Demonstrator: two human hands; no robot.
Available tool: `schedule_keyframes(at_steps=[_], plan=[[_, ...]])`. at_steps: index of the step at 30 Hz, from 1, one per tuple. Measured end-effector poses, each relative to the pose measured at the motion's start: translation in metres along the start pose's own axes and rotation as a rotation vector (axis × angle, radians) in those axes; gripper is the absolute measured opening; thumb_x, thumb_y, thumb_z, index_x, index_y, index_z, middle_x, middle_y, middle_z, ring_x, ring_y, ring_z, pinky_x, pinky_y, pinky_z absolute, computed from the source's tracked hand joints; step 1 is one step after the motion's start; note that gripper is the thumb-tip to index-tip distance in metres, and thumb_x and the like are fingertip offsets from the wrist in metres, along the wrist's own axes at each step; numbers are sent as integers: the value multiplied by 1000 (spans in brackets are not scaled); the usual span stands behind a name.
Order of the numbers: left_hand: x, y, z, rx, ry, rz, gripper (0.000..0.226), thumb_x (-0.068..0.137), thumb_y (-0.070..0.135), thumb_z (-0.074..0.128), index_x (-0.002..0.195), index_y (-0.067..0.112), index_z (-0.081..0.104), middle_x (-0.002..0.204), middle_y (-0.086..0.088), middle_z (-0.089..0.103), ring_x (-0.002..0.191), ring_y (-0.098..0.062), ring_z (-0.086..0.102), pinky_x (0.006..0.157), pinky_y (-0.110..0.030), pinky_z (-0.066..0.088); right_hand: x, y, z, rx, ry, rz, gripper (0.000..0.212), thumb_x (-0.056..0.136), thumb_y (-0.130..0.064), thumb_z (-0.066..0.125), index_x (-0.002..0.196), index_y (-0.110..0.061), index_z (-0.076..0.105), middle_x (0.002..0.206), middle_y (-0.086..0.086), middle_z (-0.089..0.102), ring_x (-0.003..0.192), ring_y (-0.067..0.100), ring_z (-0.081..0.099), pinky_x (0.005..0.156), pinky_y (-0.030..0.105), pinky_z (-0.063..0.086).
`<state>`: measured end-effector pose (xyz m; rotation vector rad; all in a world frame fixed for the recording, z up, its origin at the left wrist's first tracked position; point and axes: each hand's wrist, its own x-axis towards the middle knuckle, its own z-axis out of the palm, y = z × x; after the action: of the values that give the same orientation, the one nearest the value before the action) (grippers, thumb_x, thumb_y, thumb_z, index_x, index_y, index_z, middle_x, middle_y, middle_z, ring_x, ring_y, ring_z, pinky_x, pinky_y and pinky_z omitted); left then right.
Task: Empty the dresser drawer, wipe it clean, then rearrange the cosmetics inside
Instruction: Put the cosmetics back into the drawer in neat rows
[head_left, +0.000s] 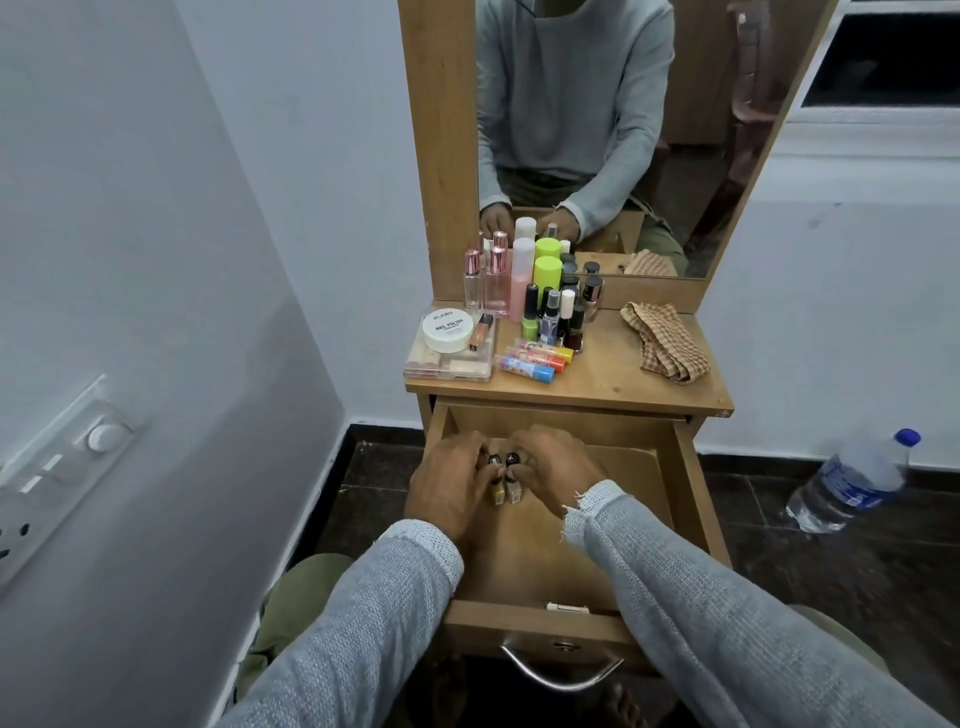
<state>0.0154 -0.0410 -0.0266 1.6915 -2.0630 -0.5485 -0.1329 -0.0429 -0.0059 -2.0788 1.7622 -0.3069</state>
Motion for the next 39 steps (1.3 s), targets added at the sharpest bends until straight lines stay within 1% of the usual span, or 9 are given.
schedule_keyframes(at_steps=[2,6,11,15,19,24,28,32,39], plan=[[-1,-1,2,2,0,0,19,91,30,64,107,21,60,109,1,65,97,-17,62,88,-34,54,0,0,-2,-10,-18,10,19,86,-19,63,105,-24,63,103,-3,61,95,20,57,84,40,51],[0,-2,4,-19,-4,-1,23,90,31,65,110,19,61,110,-1,65,96,-16,61,86,-33,53,4,0,-24,-39,-39,15,27,84,-20,68,110,-25,63,107,-5,60,97,14,56,85,32,51],[-2,-4,7,-60,13,-4,21,90,32,65,107,20,61,107,1,65,94,-14,60,85,-32,52,29,-7,-76,-61,347,-111,16,89,-23,63,103,-19,66,101,-1,65,90,12,56,87,31,52],[-4,-7,9,-88,14,-2,19,89,32,66,106,24,61,107,5,65,96,-12,60,87,-32,52,68,-13,-115,-230,569,-72,20,90,-31,61,105,-20,67,107,1,63,98,20,52,88,35,44],[-5,-10,11,-85,22,11,16,89,29,66,105,27,62,103,8,65,94,-10,60,84,-27,50,98,-17,-123,-392,478,7,23,92,-32,58,112,-23,66,117,2,61,109,25,47,89,40,37],[-4,-10,11,-84,32,31,15,91,28,63,106,26,63,103,7,64,88,-6,53,79,-20,42,114,-19,-113,-469,460,2,14,89,-17,62,101,-21,68,102,4,68,99,26,49,82,39,33],[-3,-11,11,-83,24,47,17,91,28,63,107,25,63,104,6,65,88,-6,51,79,-19,42,112,-22,-118,-298,444,15,14,88,-20,63,98,-29,68,106,6,62,106,30,47,88,39,32],[-3,-10,11,-82,11,42,21,90,27,65,111,25,63,107,6,65,98,-11,58,85,-24,47,85,-32,-136,-159,532,-68,12,87,-24,66,98,-29,68,102,-6,66,105,22,50,91,40,30],[-4,-7,9,-32,-33,35,24,89,23,67,113,24,63,104,4,65,95,-12,58,83,-25,47,11,-27,-120,-35,458,-244,14,85,-21,68,98,-23,69,91,-15,62,84,7,53,91,41,46]])
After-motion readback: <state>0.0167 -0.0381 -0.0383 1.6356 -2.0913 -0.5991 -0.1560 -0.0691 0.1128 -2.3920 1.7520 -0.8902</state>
